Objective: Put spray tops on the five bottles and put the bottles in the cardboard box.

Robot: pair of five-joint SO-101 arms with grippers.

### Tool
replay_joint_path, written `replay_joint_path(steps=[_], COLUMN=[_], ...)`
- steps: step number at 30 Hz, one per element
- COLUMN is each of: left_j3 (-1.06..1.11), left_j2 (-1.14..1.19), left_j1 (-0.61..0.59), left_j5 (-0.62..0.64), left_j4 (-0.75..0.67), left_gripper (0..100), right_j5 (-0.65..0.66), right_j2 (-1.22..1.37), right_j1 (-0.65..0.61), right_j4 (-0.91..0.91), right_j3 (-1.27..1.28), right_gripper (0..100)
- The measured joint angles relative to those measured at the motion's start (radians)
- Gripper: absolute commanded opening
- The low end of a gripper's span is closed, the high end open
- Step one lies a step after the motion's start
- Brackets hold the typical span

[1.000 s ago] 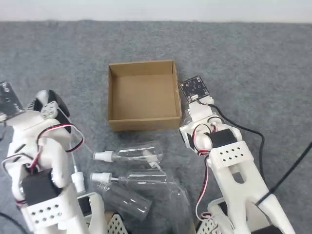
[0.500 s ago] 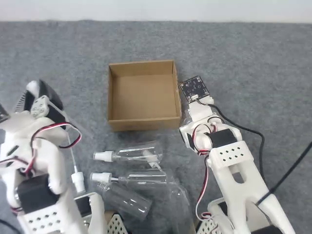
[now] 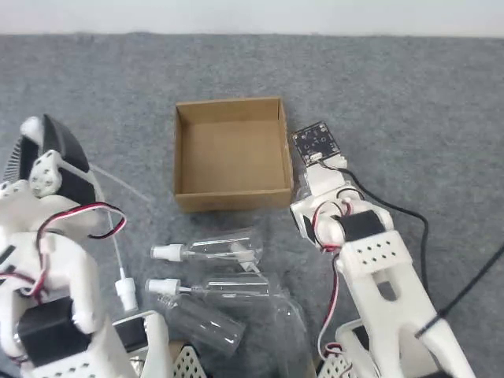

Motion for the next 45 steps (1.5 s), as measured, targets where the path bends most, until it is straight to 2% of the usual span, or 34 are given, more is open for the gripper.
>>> replay_joint_path(steps=[9, 21, 29, 37, 45], left_j3=[-0.002, -0.002, -0.002, -0.002, -0.002], left_j2=[0.0, 0.0, 0.0, 0.0, 0.0], left_j1=[0.0, 0.003, 0.157, 0.255, 0.278], left_j5=[0.069, 0.106, 0.114, 0.114, 0.114], left_j4=[0.0, -0.011, -0.107, -0.163, -0.169], left_gripper=[1, 1, 1, 1, 1], right_j5=[0.0, 0.0, 0.0, 0.0, 0.0], right_j2=[-0.187, -0.199, -0.21, -0.21, -0.21], right_j1=[0.0, 0.0, 0.0, 0.0, 0.0], right_j4=[0.0, 0.0, 0.0, 0.0, 0.0], right_j3=[0.087, 0.087, 0.087, 0.087, 0.087], right_gripper=[8.3, 8.3, 8.3, 8.3, 8.3])
